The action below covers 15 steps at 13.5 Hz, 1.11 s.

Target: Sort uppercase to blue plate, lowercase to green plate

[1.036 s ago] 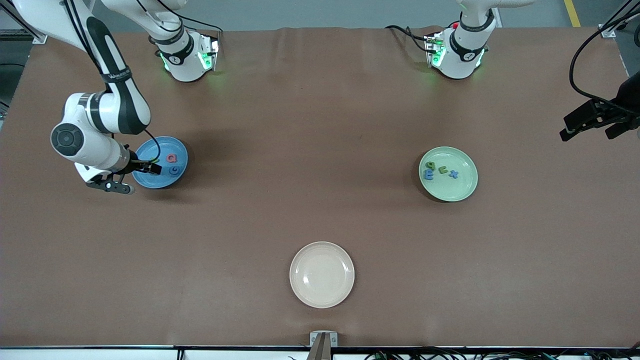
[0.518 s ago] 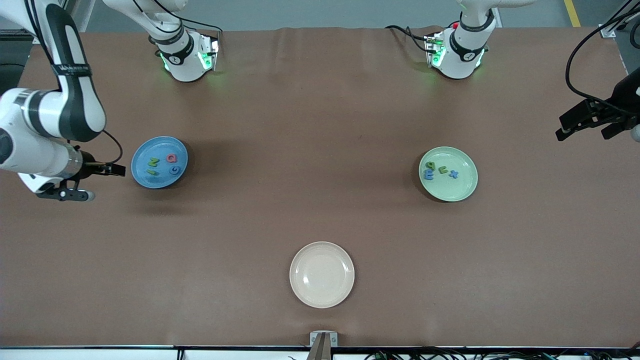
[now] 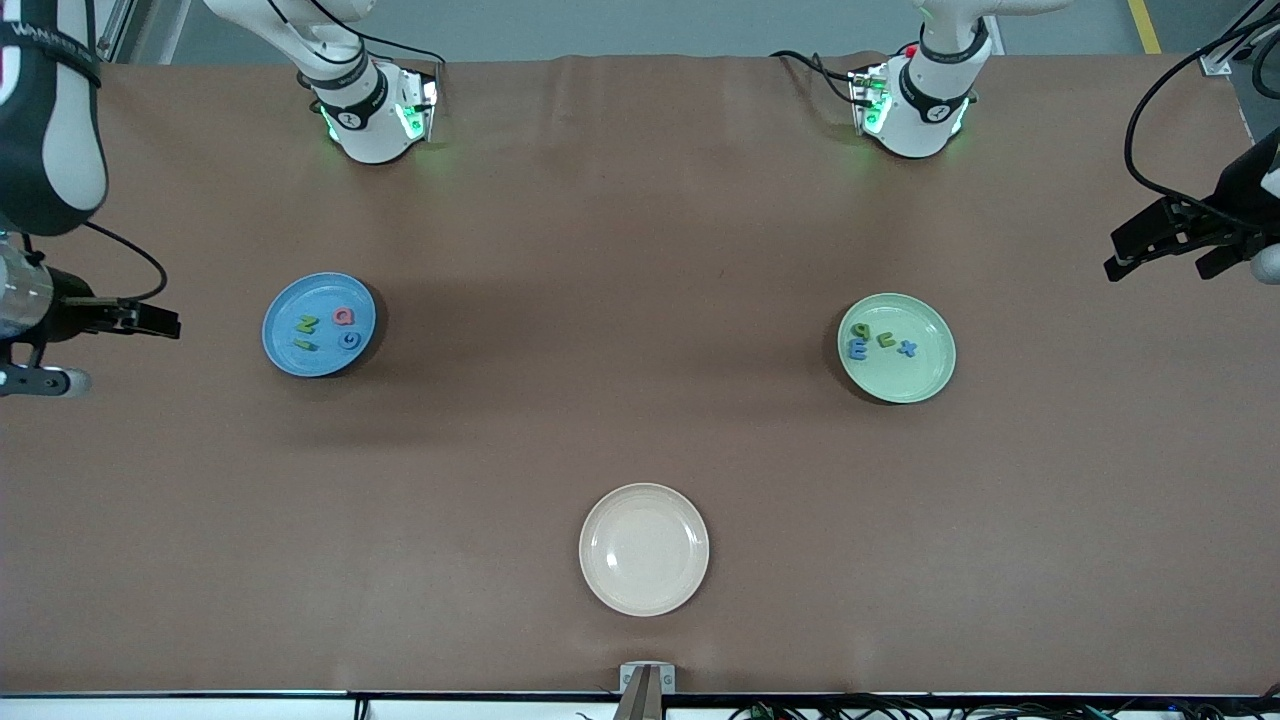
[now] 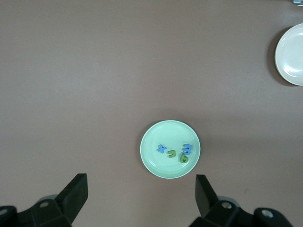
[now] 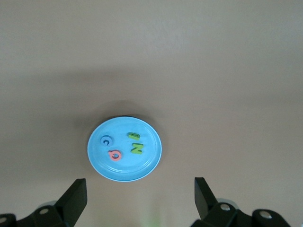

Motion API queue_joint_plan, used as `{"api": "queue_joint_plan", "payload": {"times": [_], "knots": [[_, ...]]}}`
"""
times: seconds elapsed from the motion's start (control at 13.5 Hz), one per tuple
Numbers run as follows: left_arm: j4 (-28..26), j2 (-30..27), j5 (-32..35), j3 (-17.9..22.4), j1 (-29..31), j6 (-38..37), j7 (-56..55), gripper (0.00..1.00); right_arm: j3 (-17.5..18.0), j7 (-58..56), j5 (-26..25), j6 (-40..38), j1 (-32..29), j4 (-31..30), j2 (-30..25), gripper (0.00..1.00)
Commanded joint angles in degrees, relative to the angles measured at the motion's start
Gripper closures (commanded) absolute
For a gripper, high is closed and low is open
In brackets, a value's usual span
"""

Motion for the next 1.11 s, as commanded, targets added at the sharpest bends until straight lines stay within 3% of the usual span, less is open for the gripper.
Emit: {"api": "queue_joint_plan", "payload": {"times": [0.0,0.52,1.04], "knots": [[0.2,-0.8,0.0,-0.1,0.2,-0.7,0.9,0.0,-0.1,-2.8,0.1,-1.6,0.3,3.5,0.6,0.0],[0.2,-0.8,0.0,-0.2,0.2,-0.7,0.8,0.0,-0.2,-3.0,1.2,-1.8,1.0,8.3,1.0,0.0],[0.2,-0.8,0.0,-0.3,0.2,-0.7,0.7,0.0,-0.4,-0.7,2.7,-5.5,0.4,7.5,0.8,0.0]]}}
